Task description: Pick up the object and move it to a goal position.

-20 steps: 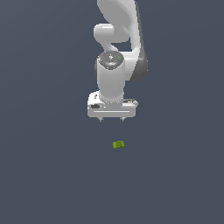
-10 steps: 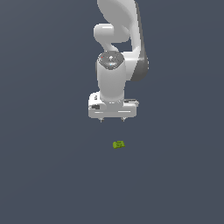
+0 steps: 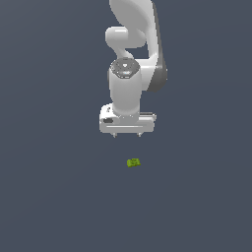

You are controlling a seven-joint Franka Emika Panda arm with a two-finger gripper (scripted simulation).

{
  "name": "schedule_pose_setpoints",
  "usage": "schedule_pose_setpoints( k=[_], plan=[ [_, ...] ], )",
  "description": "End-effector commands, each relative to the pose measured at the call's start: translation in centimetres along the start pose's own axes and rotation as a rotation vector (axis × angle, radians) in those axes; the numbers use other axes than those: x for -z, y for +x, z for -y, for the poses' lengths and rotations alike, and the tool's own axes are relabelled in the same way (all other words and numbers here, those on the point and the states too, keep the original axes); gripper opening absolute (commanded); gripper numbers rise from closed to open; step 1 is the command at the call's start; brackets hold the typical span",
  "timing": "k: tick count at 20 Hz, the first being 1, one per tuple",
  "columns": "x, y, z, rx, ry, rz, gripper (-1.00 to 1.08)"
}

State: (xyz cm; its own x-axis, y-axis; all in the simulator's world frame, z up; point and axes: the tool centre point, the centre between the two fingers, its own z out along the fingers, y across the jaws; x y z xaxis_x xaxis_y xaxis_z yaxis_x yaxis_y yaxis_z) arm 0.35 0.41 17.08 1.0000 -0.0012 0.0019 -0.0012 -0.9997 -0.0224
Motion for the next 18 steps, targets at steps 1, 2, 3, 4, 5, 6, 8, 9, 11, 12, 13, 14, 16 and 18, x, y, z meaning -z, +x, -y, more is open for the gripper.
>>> schedule_pose_setpoints(
  k=[1, 2, 3, 4, 5, 6, 8, 9, 11, 12, 13, 14, 16, 18],
  plan=[
    [-0.2, 0.1, 0.1, -0.021, 0.001, 0.0, 1.0],
    [-0.3, 0.2, 0.1, -0.033, 0.001, 0.001, 1.0],
    [-0.4, 0.2, 0.1, -0.046, 0.001, 0.001, 1.0],
    [-0.5, 0.3, 0.1, -0.06, 0.002, 0.001, 1.0],
    [-0.6, 0.3, 0.2, -0.075, 0.002, 0.001, 1.0],
    [-0.7, 0.4, 0.2, -0.092, 0.002, 0.002, 1.0],
    [-1.0, 0.6, 0.3, -0.13, 0.003, 0.002, 1.0],
    [-1.2, 0.7, 0.3, -0.15, 0.004, 0.002, 1.0],
    [-1.5, 0.9, 0.4, -0.196, 0.004, 0.003, 1.0],
    [-1.7, 1.0, 0.5, -0.221, 0.005, 0.004, 1.0],
    [-1.9, 1.1, 0.5, -0.247, 0.005, 0.004, 1.0],
    [-2.1, 1.2, 0.6, -0.274, 0.005, 0.004, 1.0],
    [-2.5, 1.5, 0.7, -0.328, 0.005, 0.005, 1.0],
    [-2.9, 1.7, 0.8, -0.381, 0.005, 0.006, 1.0]
  ],
)
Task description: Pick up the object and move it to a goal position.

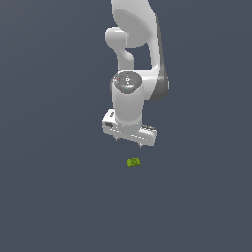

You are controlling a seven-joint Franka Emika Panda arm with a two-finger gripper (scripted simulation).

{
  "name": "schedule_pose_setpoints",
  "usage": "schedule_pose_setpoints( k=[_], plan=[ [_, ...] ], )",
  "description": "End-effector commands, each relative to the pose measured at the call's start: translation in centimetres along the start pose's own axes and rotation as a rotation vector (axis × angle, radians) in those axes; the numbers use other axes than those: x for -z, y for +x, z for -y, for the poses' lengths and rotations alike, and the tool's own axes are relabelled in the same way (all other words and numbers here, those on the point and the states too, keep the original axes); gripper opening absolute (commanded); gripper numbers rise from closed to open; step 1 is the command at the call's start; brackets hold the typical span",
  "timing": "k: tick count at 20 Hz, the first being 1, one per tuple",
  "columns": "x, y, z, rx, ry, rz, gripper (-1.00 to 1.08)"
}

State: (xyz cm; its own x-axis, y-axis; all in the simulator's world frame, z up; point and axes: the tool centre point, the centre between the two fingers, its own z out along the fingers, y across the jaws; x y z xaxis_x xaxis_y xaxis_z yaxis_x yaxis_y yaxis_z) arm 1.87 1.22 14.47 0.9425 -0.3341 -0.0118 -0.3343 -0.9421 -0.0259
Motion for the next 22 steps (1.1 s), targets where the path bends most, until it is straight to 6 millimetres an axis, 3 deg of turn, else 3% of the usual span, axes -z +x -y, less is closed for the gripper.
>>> schedule_pose_setpoints(
  k=[1, 22],
  plan=[
    [-0.5, 0.2, 0.2, -0.068, 0.0, 0.001, 1.0],
    [-5.0, 1.9, 2.1, -0.624, -0.009, -0.005, 1.0]
  ],
)
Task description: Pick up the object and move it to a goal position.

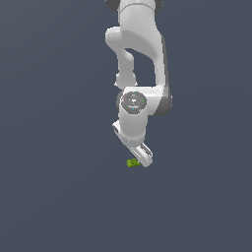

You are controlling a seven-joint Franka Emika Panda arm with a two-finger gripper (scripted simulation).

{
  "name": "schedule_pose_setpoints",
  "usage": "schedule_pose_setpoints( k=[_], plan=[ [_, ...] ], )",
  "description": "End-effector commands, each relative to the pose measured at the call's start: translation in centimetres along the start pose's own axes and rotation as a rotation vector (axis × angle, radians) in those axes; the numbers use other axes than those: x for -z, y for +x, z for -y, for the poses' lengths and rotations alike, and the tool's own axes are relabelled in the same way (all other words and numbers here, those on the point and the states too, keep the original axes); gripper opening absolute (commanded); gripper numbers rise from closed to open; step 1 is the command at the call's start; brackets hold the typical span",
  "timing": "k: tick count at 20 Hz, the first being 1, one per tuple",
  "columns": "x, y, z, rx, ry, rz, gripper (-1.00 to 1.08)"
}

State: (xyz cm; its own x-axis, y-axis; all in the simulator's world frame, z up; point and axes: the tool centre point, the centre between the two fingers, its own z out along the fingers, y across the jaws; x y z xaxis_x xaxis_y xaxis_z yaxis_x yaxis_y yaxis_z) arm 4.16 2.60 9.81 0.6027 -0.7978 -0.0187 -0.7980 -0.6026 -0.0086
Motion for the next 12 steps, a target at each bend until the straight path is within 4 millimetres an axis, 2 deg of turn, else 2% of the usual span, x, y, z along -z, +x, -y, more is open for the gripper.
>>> schedule_pose_setpoints(
  k=[1, 12],
  plan=[
    [-0.5, 0.0, 0.3, -0.067, -0.001, -0.002, 1.0],
    [-2.7, 0.1, 1.3, -0.325, -0.004, -0.014, 1.0]
  ],
)
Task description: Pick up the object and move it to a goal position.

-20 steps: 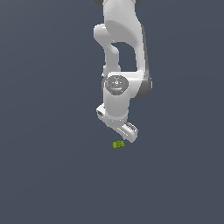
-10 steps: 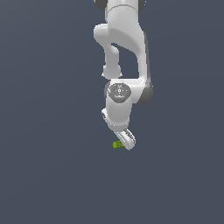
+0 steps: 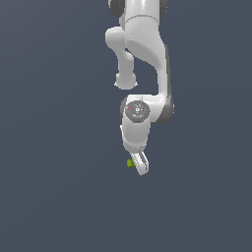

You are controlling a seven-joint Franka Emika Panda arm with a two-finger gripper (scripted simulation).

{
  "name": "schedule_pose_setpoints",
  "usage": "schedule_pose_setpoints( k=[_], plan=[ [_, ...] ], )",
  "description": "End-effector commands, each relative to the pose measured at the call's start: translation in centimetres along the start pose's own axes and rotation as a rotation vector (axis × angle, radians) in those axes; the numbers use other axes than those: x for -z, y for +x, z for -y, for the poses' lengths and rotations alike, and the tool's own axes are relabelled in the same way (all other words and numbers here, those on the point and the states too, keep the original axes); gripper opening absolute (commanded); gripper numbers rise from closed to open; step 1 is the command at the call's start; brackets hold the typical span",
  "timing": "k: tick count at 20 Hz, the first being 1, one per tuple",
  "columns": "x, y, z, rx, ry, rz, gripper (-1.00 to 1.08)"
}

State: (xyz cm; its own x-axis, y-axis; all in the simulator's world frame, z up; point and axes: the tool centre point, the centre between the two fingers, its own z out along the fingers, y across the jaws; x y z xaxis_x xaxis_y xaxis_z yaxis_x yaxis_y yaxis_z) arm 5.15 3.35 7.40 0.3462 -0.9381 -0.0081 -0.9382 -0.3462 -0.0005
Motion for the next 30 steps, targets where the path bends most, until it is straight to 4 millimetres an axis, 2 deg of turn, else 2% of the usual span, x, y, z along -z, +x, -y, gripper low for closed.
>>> schedule_pose_setpoints(
  k=[1, 8, 16, 19, 26, 30],
  plan=[
    [-0.4, 0.0, 0.2, -0.048, 0.0, -0.003, 1.0],
    [-1.0, -0.1, 0.5, -0.126, 0.0, -0.007, 1.0],
    [-1.3, -0.2, 0.5, -0.138, 0.0, -0.008, 1.0],
    [-2.1, -0.2, 0.5, -0.139, 0.0, -0.008, 1.0],
    [-5.6, -0.2, 0.4, -0.143, 0.0, -0.008, 1.0],
    [-6.2, -0.1, 0.5, -0.143, 0.0, -0.008, 1.0]
  ],
)
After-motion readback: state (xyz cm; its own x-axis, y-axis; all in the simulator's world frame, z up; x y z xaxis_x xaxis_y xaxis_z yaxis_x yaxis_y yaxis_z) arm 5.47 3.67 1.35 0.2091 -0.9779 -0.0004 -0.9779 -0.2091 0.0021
